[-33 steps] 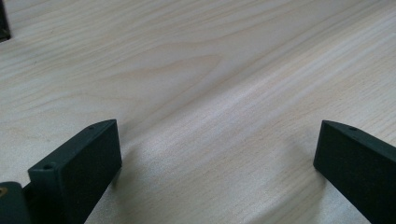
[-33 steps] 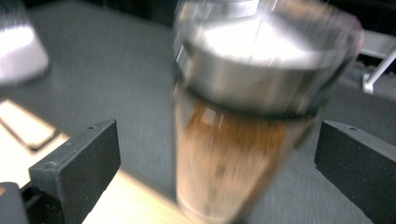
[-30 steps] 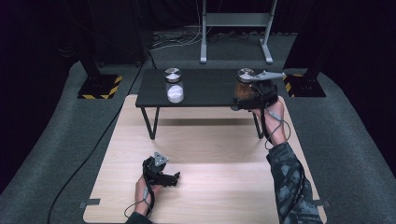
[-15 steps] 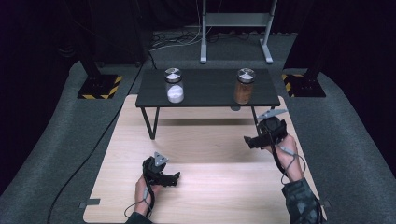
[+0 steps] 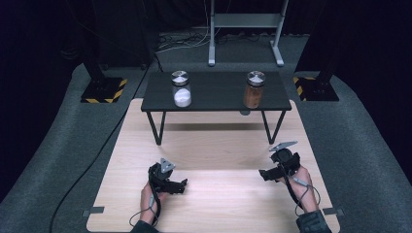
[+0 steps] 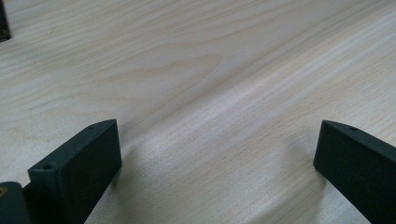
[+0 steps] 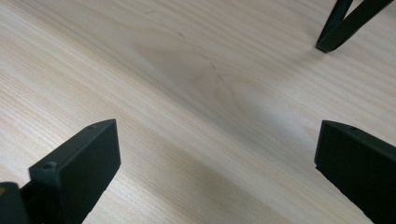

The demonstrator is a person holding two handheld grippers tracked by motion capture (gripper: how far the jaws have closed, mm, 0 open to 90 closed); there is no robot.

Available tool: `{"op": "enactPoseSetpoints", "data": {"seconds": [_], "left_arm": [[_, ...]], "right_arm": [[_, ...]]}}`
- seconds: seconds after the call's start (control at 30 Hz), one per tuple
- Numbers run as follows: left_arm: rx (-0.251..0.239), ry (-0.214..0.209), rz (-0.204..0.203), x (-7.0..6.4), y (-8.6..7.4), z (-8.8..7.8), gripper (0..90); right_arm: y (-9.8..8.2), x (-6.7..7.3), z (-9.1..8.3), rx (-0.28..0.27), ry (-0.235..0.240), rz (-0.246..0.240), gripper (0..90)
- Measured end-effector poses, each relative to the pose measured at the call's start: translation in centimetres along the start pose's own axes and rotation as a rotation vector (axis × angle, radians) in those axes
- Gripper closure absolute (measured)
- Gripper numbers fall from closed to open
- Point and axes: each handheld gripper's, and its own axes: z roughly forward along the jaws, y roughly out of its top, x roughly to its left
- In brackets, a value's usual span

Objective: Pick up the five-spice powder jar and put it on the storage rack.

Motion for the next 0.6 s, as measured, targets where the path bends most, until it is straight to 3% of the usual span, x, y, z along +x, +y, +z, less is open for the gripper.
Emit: {"op": "enactPoseSetpoints", "data": {"seconds": [0.6], "left_arm": [[0.0,-0.001,0.001,0.01,0.0,0.0,0.6]], "right_arm": [[0.05,0.28,0.83,0.048,-0.006,-0.007,0.0]]}}
